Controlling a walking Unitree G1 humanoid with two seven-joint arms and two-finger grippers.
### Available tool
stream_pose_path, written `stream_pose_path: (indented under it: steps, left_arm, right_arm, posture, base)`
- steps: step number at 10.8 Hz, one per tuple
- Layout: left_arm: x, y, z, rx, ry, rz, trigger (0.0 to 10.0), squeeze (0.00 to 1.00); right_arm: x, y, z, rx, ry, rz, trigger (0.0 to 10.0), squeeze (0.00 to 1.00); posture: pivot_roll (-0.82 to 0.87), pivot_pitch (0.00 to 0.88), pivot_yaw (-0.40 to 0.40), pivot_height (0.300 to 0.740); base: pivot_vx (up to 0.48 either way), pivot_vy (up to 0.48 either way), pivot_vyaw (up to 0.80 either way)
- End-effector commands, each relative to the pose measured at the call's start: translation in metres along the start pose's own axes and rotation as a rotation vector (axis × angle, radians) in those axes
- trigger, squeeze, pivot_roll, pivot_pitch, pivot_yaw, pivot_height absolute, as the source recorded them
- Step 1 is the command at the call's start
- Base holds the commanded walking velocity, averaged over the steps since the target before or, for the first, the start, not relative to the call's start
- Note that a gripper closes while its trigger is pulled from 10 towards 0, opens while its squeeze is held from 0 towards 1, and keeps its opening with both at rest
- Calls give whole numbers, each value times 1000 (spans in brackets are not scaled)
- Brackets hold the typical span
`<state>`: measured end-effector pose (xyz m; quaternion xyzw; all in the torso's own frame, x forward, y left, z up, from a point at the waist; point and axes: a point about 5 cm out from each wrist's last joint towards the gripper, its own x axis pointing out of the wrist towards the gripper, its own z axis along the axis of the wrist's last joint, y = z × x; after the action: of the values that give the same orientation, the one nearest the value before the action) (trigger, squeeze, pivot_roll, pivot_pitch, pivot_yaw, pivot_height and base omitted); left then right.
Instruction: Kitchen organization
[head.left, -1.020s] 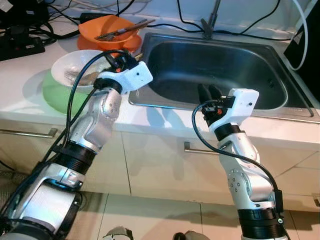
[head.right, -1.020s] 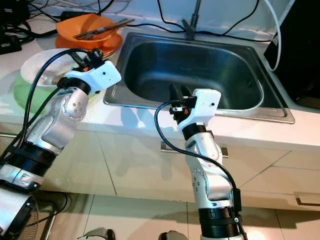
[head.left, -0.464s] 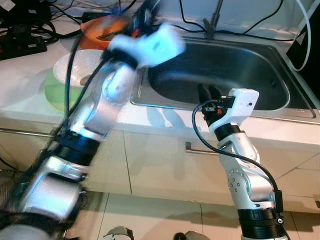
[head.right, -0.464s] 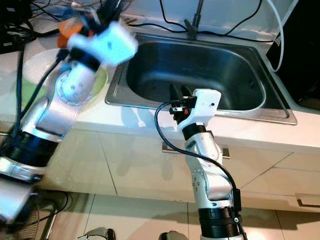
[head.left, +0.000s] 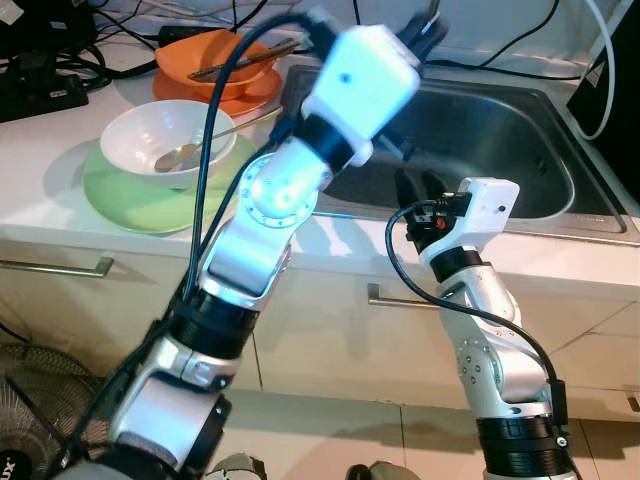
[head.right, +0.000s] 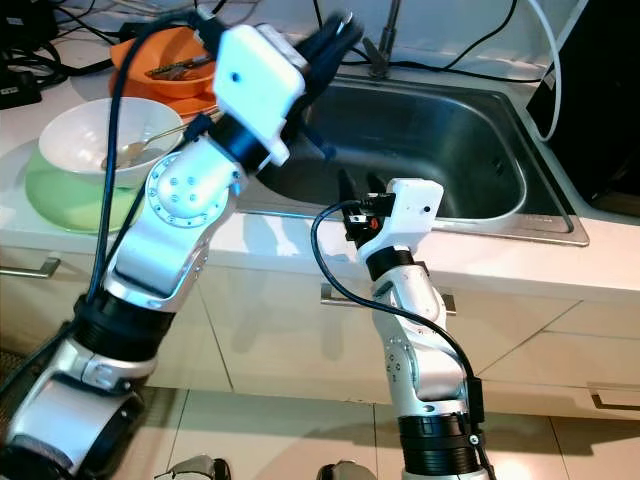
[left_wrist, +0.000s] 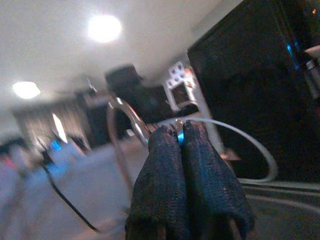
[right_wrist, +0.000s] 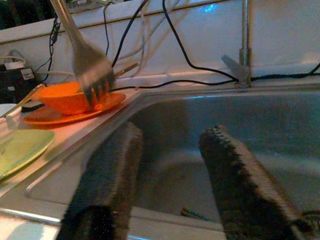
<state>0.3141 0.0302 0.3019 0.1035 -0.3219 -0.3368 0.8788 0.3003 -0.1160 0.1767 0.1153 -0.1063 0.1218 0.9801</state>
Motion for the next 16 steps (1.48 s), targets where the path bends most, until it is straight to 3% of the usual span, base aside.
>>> stream_pose_path:
  steps: [1,5,6,7,11,15,16]
  left_arm:
    - [-3,-1,0,-75,1,-16,10000,0]
    - [-9,3,-10,-212,49,-2,10000,0]
    - [-11,2,-12,-244,58,-6,10000,0]
    - [-12,2,-12,-252,63,-12,10000,0]
    - [-13,-2,-14,-277,86,-45,10000,0]
    - [-15,-10,-14,-328,98,-107,10000,0]
    - [-15,-11,-14,-329,100,-109,10000,0]
  right_arm:
    - [3,0,6,-21,-19,19,10000,1000]
    - [6,10,21,-23,-55,119,10000,1000]
    - [8,19,28,-19,-74,178,10000,1000]
    - [9,27,33,-11,-88,232,10000,0]
    - [9,33,34,-3,-83,283,10000,0]
    - [18,21,26,-40,-61,170,10000,0]
    - [19,19,26,-39,-60,163,7451,0]
  posture:
    - [-34,57,-41,740]
    - [-36,63,-40,740]
    - [-36,63,-40,740]
    - [-36,63,-39,740]
    - [-36,64,-37,740]
    - [-30,64,-37,740]
    - [-28,67,-40,740]
  base:
    - [0,0,0]
    - [0,0,0]
    - [0,0,0]
    - [0,0,0]
    - [0,0,0]
    - [0,0,0]
    - [0,0,0]
